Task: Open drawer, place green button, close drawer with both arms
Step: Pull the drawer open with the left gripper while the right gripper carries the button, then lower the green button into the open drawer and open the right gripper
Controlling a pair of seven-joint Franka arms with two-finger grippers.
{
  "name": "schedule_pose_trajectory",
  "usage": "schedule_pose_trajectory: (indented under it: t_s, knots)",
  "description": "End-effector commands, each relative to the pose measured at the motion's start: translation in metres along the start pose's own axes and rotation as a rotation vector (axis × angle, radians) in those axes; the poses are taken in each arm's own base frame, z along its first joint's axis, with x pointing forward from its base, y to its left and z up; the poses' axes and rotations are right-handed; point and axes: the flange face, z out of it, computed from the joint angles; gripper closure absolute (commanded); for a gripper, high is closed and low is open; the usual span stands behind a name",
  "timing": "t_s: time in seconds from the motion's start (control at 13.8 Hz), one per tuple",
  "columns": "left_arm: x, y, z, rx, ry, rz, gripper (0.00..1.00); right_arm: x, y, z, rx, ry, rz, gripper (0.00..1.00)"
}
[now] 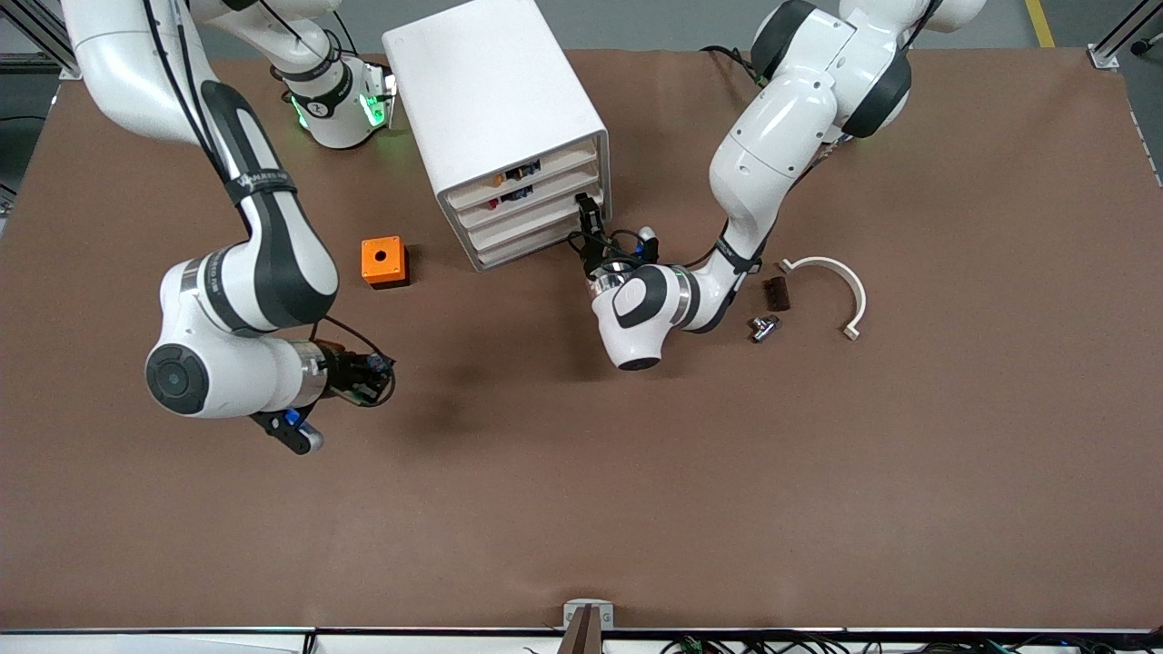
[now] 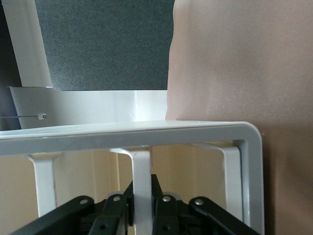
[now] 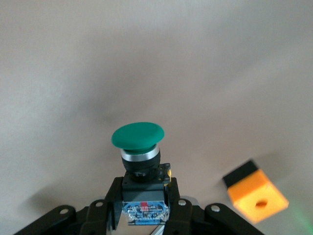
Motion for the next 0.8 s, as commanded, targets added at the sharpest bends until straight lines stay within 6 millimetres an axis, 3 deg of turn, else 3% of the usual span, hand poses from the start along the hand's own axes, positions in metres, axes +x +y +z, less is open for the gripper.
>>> schedule_pose_trajectory:
  t_s: [0.0, 0.36, 0.58, 0.72]
  knots:
    - [0.012, 0.005, -0.023, -0.023, -0.010, -0.016, 0.89, -0.039, -0.003, -0.011, -0.001, -0.037, 0.111, 0.89]
    - [0.036, 0.011, -0.085, -0.091, -0.138, -0.026, 0.85, -0.097, -0.003, -0.010, 0.061, -0.064, 0.253, 0.91]
    - [0.054, 0.015, -0.123, -0.129, -0.223, -0.030, 0.83, -0.139, -0.008, 0.020, 0.067, -0.029, 0.321, 0.91]
    - [0.060, 0.016, -0.133, -0.135, -0.245, -0.031, 0.82, -0.174, -0.021, 0.043, 0.073, -0.006, 0.368, 0.91]
